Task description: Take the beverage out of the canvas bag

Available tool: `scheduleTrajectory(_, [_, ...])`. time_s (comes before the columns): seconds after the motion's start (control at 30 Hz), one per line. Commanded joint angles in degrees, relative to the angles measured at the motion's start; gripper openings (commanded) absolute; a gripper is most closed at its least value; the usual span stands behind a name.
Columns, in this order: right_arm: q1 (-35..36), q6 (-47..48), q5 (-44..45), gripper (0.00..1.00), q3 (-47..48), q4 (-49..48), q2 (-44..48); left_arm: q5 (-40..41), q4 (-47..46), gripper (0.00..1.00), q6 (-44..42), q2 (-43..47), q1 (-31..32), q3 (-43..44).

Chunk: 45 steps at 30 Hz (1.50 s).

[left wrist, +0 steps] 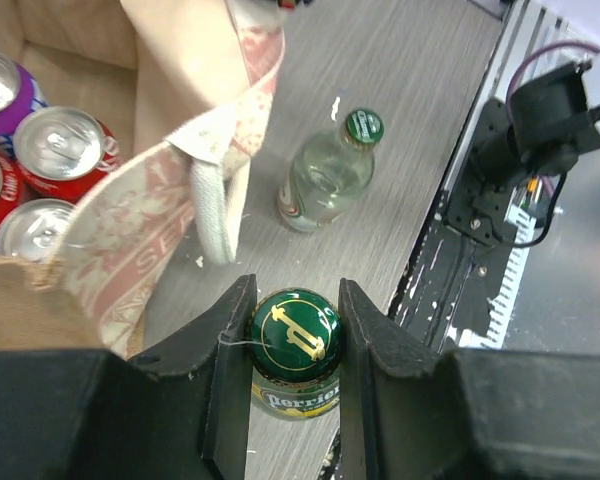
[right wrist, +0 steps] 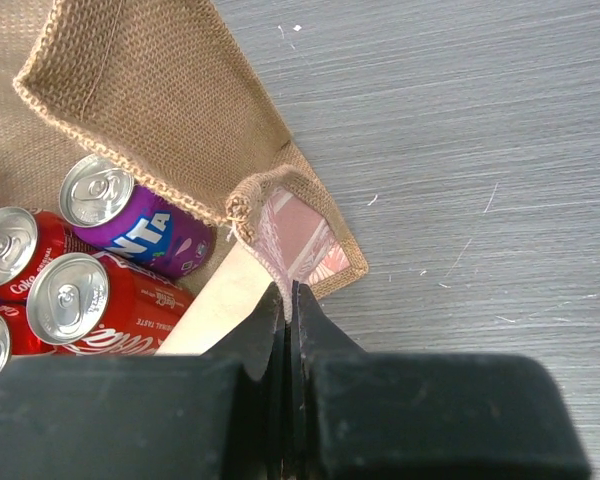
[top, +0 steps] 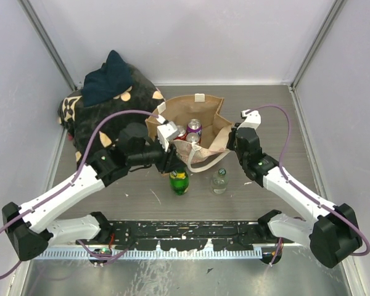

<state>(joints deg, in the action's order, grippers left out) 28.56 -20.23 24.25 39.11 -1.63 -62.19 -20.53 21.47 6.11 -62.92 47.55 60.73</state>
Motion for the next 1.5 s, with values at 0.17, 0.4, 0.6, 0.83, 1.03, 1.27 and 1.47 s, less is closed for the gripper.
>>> scheduleTrajectory(0.17, [0.2,0.4,1.8,0.01,0.6,1.7,3.0,1.5,-26.4,0.0,-0.6,-2.3,5.7,-6.7])
scheduleTrajectory(0.4, [0.2,1.0,1.7,0.01,1.6,2.3,3.3,1.5,-31.3,0.0,-3.5,-8.6,7.4,-7.9])
scheduleTrajectory(0.6, [0.2,1.1,1.6,0.01,1.8,3.2,3.8,0.1,-35.1,0.02,-3.3,-14.7,8.0,-8.3])
scheduleTrajectory(0.83, [0.2,1.6,1.8,0.04,1.9,4.6,4.9,-0.4,-36.7,0.18,-3.9,-17.2,8.4,-10.5])
scheduleTrajectory(1.03, [0.3,2.2,1.1,0.28,2.4,6.4,6.1,-0.8,-36.0,0.9,-2.8,-15.5,8.5,-12.6])
scheduleTrajectory(1.27, [0.4,3.4,0.5,0.57,6.0,8.9,7.4,0.7,-29.3,0.98,-4.7,-11.1,8.8,-7.9])
scheduleTrajectory(1.47, [0.6,4.9,-1.5,0.55,12.2,12.1,9.2,2.8,-20.9,0.98,-10.3,-5.2,8.6,1.1])
